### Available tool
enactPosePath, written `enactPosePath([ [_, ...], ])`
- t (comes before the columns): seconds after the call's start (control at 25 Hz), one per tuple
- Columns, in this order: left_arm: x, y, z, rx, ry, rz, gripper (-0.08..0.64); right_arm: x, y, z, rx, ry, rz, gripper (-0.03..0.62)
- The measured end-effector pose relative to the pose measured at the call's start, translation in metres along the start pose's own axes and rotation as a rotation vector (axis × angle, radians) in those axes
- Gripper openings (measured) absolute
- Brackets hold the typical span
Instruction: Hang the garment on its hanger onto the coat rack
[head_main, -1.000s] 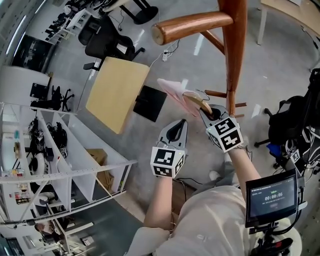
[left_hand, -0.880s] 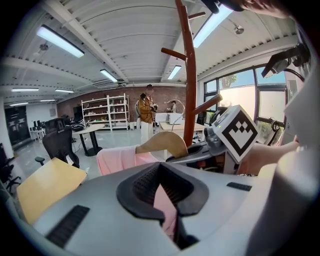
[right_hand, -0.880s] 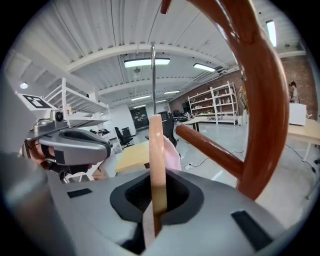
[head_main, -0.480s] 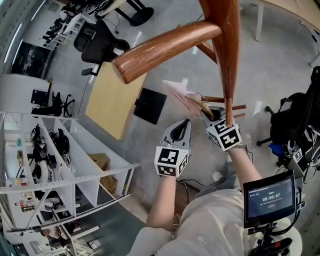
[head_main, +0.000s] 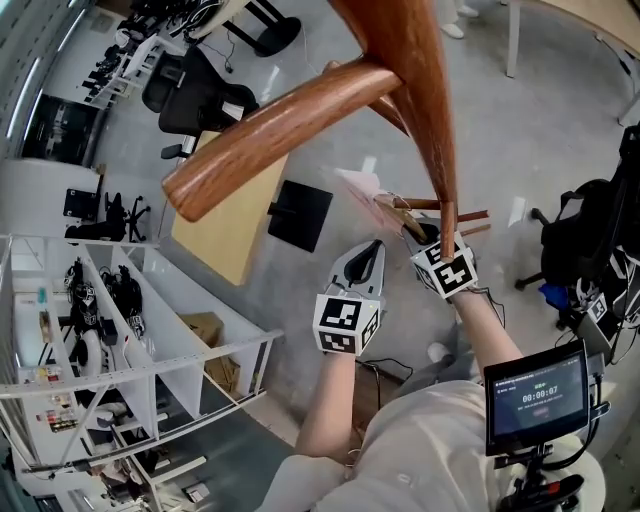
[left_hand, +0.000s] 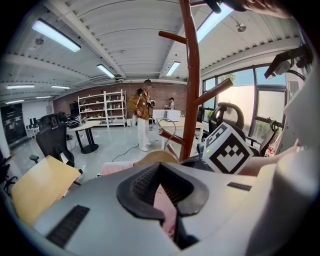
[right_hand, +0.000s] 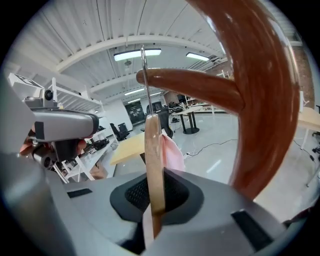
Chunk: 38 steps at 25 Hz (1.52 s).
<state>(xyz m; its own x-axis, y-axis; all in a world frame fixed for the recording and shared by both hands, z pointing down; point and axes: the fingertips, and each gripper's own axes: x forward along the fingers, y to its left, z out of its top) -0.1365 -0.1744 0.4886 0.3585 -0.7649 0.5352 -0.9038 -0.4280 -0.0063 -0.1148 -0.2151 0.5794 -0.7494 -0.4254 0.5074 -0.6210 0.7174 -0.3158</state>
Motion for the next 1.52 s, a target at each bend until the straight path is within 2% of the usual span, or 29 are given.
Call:
enactPosePath([
  [0.56,0.004,-0.004,-0.010,-0.010,0.021,-0.012,0.006,0.008,-0.021,-0.028,0.029,0.058,-0.050,0.029],
  [1.08,0.024,-0.027,-0.017,0.019,0.031,-0.073,0.006,-0.002,-0.058,-0.063,0.075,0.096,-0.148,0.031],
  [1.24,0.018,-0.040,-0.011,0.030,0.029,-0.080,0.006,-0.018,-0.066,-0.067,0.068,0.092,-0.187,0.032],
  [1.52,0.019,-0.050,-0.013,0.043,0.020,-0.089,0.006,-0.028,-0.065,-0.070,0.021,0.125,-0.185,0.035],
])
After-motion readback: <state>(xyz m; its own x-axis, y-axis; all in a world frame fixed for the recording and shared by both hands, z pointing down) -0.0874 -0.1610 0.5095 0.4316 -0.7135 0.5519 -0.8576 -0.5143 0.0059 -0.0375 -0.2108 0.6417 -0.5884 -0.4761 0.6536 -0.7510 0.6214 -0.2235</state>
